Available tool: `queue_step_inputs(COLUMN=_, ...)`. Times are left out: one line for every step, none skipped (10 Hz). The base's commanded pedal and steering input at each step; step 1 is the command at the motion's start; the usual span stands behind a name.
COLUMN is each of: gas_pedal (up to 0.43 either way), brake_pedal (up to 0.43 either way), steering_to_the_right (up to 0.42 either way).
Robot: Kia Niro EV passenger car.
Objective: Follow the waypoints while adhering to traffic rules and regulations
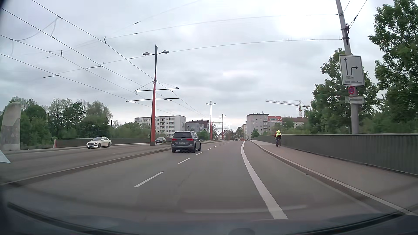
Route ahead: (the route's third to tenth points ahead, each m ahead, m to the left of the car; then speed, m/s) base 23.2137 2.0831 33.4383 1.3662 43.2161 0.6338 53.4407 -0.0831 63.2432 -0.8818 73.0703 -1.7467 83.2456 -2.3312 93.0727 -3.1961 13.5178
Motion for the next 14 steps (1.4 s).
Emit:
queue_step_inputs(gas_pedal=0.209, brake_pedal=0.0, steering_to_the_right=0.01)
queue_step_inputs(gas_pedal=0.209, brake_pedal=0.0, steering_to_the_right=0.01)
queue_step_inputs(gas_pedal=0.209, brake_pedal=0.0, steering_to_the_right=0.01)
queue_step_inputs(gas_pedal=0.209, brake_pedal=0.0, steering_to_the_right=0.011)
queue_step_inputs(gas_pedal=0.209, brake_pedal=0.0, steering_to_the_right=0.011)
queue_step_inputs(gas_pedal=0.209, brake_pedal=0.0, steering_to_the_right=0.011)
queue_step_inputs(gas_pedal=0.209, brake_pedal=0.0, steering_to_the_right=0.011)
queue_step_inputs(gas_pedal=0.209, brake_pedal=0.0, steering_to_the_right=0.011)
queue_step_inputs(gas_pedal=0.209, brake_pedal=0.0, steering_to_the_right=0.011)
queue_step_inputs(gas_pedal=0.209, brake_pedal=0.0, steering_to_the_right=0.011)
queue_step_inputs(gas_pedal=0.209, brake_pedal=0.0, steering_to_the_right=0.011)
queue_step_inputs(gas_pedal=0.209, brake_pedal=0.0, steering_to_the_right=0.011)
queue_step_inputs(gas_pedal=0.209, brake_pedal=0.0, steering_to_the_right=0.011)
queue_step_inputs(gas_pedal=0.209, brake_pedal=0.0, steering_to_the_right=0.011)
